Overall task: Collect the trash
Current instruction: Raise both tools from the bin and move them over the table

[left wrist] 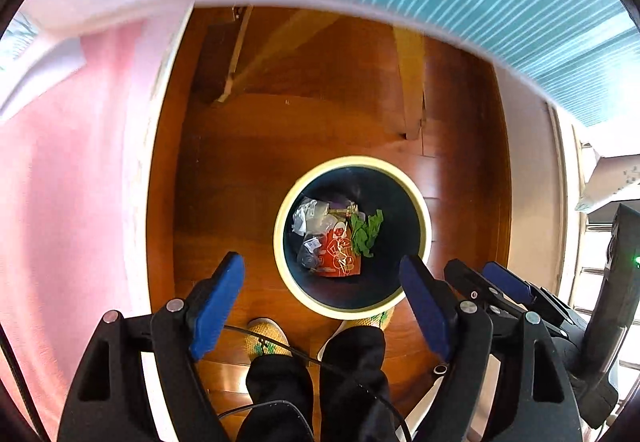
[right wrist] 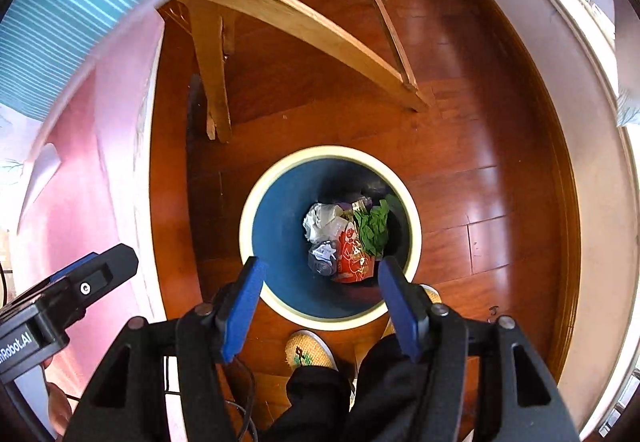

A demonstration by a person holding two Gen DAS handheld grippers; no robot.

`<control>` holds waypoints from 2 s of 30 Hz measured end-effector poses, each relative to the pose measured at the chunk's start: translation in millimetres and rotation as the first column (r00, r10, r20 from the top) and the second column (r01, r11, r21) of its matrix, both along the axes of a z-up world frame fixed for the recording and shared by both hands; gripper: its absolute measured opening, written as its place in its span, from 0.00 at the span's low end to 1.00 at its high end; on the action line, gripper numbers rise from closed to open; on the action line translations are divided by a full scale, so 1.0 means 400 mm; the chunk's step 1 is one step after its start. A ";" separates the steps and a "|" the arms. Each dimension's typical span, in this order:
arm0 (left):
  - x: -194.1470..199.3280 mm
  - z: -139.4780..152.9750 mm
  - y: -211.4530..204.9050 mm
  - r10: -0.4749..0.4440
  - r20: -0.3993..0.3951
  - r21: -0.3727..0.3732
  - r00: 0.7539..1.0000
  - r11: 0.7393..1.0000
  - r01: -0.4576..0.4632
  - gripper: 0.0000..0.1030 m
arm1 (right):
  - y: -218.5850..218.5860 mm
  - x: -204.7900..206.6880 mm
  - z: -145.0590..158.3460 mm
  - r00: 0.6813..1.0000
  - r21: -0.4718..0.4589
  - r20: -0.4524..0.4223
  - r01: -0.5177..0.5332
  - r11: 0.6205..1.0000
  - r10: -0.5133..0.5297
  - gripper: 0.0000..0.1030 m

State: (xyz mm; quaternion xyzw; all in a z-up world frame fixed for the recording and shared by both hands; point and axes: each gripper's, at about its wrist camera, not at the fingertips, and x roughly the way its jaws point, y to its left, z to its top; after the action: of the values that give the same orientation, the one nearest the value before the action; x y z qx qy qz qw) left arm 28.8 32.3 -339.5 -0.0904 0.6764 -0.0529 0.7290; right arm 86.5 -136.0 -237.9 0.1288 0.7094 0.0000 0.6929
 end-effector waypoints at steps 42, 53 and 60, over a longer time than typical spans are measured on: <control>0.033 0.928 0.109 -0.104 0.436 -0.005 0.894 0.993 0.118 0.85 | 0.032 0.088 0.887 0.915 -0.079 0.404 0.062 0.995 -0.024 0.59; 0.139 1.017 0.142 -0.075 0.496 -0.054 0.865 0.992 0.117 0.86 | 0.068 0.202 0.933 0.877 -0.157 0.474 0.002 0.988 0.073 0.59; 0.229 1.008 0.132 -0.015 0.477 -0.067 0.879 0.996 0.054 0.86 | 0.058 0.331 0.913 0.838 -0.211 0.511 -0.095 0.973 0.193 0.59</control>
State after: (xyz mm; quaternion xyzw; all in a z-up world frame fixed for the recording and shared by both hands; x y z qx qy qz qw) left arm 120.4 85.1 63.7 -0.0912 0.4753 -0.1130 0.8677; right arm 218.9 -113.0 127.4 0.0078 0.4965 0.0243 0.8677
